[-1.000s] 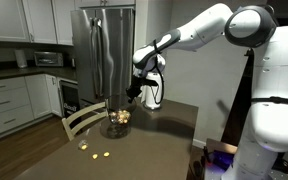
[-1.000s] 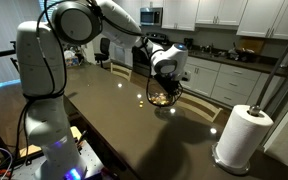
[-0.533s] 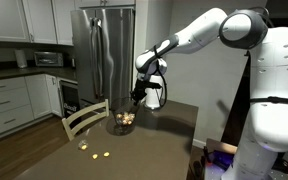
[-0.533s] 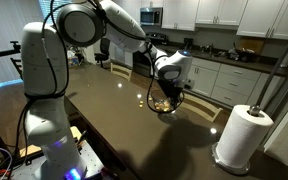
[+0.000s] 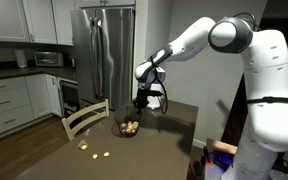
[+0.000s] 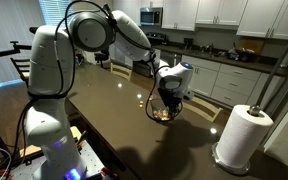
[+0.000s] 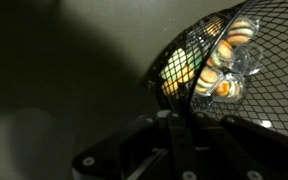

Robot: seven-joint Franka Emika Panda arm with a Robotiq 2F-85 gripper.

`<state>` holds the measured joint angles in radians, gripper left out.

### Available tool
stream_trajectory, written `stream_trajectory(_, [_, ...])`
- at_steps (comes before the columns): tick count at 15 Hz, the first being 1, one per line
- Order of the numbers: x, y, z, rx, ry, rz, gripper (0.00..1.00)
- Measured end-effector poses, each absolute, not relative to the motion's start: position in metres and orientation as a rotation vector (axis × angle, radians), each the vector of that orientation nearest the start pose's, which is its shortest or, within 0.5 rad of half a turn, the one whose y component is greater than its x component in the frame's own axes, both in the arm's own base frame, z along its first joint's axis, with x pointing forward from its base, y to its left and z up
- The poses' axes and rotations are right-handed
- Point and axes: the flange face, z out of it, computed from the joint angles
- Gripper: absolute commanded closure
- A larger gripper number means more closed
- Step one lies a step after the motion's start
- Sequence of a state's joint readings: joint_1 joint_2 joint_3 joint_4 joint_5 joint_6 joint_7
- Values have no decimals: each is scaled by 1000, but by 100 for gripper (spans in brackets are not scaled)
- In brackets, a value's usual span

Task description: Move the black basket to the right of the table

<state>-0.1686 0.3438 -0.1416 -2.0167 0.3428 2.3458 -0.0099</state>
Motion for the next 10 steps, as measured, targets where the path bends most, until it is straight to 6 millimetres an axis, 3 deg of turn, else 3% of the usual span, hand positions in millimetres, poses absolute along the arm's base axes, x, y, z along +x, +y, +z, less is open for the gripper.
stream_trajectory(4, [575,-179,280,-2840,781,-25,46])
stream_trajectory(10, [585,-158,310,-2876,692,-84,7])
